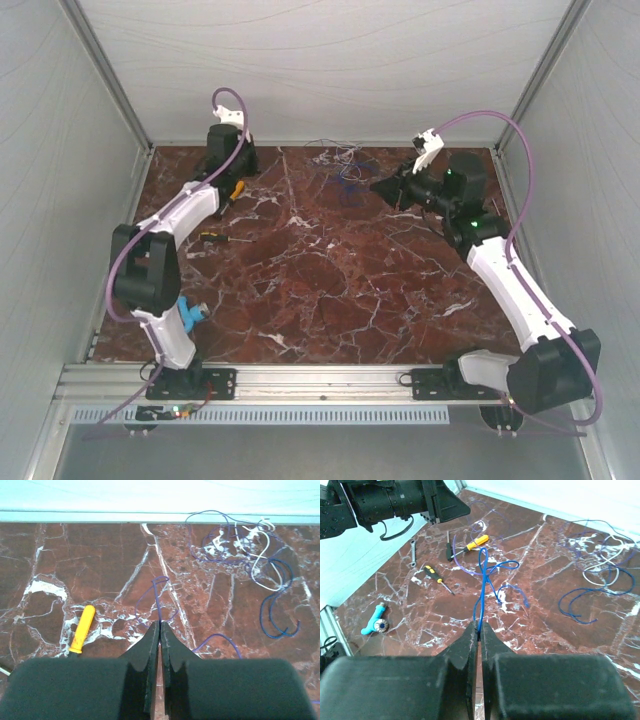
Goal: Zip-tie the wires
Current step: Untie the cable at the center of the board, then straighten the cable at the center of the board.
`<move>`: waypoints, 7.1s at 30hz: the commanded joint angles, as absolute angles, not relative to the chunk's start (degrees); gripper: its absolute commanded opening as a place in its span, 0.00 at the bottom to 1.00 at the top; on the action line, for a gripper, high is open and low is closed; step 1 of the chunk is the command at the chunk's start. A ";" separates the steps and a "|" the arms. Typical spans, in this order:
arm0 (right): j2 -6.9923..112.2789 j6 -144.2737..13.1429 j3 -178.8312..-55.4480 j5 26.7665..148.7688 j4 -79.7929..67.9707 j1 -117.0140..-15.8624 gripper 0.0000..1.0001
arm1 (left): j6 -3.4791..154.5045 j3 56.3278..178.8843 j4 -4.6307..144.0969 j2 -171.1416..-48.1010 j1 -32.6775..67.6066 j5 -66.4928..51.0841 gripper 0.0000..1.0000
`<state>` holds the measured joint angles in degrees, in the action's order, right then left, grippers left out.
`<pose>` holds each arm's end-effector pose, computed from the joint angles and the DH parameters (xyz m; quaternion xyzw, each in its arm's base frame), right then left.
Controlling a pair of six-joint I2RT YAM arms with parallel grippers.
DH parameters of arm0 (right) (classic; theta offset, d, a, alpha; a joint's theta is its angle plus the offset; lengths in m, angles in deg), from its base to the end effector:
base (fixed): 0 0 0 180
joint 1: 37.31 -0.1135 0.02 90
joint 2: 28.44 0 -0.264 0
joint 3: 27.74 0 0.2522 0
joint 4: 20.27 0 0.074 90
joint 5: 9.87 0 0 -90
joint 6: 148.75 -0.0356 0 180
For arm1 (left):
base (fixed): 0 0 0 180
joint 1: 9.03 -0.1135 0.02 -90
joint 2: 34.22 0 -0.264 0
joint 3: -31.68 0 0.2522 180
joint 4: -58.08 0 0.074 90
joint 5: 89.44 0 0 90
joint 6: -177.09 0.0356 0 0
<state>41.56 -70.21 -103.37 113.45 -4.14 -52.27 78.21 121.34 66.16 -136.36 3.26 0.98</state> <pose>0.2681 0.0919 0.3674 -0.2057 0.7306 0.3546 0.5460 0.4147 -0.0901 0.2786 0.0224 0.8216 -0.1017 0.5604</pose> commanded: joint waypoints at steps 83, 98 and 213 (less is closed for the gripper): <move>32.20 -76.68 -105.04 123.35 -3.82 -71.28 0.00 | 91.25 67.70 25.45 -84.56 20.10 -23.17 0.78; 27.71 -76.28 -103.82 120.25 -3.70 -71.29 0.00 | 85.35 66.45 24.40 -81.66 24.41 -25.30 0.75; 53.79 -99.63 -74.80 72.14 -5.00 -58.66 0.24 | 64.87 89.65 82.24 -126.77 27.78 12.42 0.42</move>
